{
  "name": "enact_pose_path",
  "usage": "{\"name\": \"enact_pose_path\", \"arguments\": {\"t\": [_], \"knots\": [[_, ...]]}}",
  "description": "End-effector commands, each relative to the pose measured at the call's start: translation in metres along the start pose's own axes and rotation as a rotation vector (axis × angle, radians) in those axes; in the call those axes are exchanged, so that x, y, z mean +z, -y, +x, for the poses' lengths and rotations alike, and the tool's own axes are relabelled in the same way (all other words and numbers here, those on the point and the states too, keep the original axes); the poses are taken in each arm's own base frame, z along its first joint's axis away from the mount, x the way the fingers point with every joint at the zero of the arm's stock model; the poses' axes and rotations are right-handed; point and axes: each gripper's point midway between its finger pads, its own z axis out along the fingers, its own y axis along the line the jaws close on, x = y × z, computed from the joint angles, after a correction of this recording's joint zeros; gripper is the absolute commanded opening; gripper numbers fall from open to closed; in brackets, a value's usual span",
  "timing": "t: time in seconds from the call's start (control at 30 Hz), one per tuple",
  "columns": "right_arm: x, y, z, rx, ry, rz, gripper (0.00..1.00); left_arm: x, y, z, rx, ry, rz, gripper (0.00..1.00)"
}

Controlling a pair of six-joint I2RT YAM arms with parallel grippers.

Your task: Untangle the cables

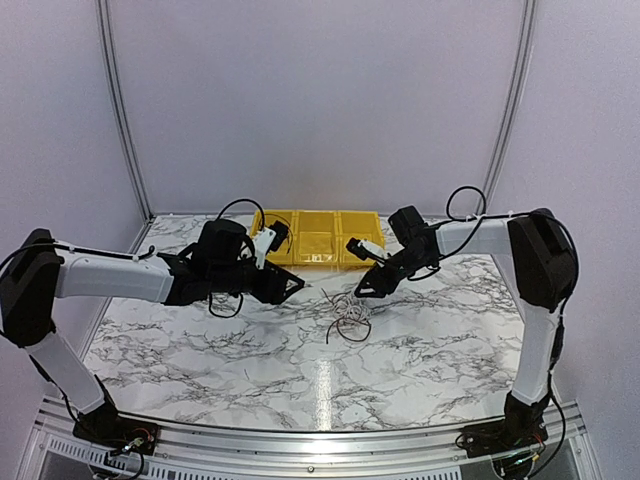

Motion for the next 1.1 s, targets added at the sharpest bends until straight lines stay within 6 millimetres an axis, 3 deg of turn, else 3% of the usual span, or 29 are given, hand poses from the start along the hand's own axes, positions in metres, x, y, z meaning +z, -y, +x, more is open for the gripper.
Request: {"name": "enact_pose_path", "arguments": {"t": [0.0, 0.13, 0.4, 0.57, 0.73, 0.83, 0.93, 1.07], "knots": [[-0.001, 0.001, -0.007, 0.073, 0.023, -0.058, 0.4, -0.005, 0.01, -0.022, 0.041, 0.051, 0.016, 0.69], [0.001, -0.003, -0.013, 0.085, 0.039, -0.118, 0.25, -0.004, 0.009, -0.021, 0.044, 0.046, 0.005, 0.69], [-0.007, -0.022, -0.028, 0.047, 0.087, -0.213, 0.05, 0.006, 0.006, -0.01, 0.031, 0.017, -0.011, 0.68], [-0.032, -0.06, -0.047, -0.067, 0.141, -0.264, 0.01, 0.017, -0.005, 0.003, -0.053, 0.018, -0.089, 0.67], [-0.054, -0.109, -0.059, -0.211, 0.18, -0.291, 0.0, 0.024, 0.02, 0.0, -0.146, 0.128, -0.002, 0.67], [-0.06, -0.119, -0.064, -0.241, 0.189, -0.277, 0.0, 0.021, 0.043, -0.005, -0.167, 0.23, 0.077, 0.67], [-0.065, -0.124, -0.071, -0.235, 0.205, -0.297, 0.0, 0.001, 0.043, -0.011, -0.201, 0.432, 0.055, 0.67], [-0.065, -0.128, -0.077, -0.237, 0.209, -0.316, 0.0, 0.011, 0.037, -0.005, -0.237, 0.467, 0.051, 0.62]]}}
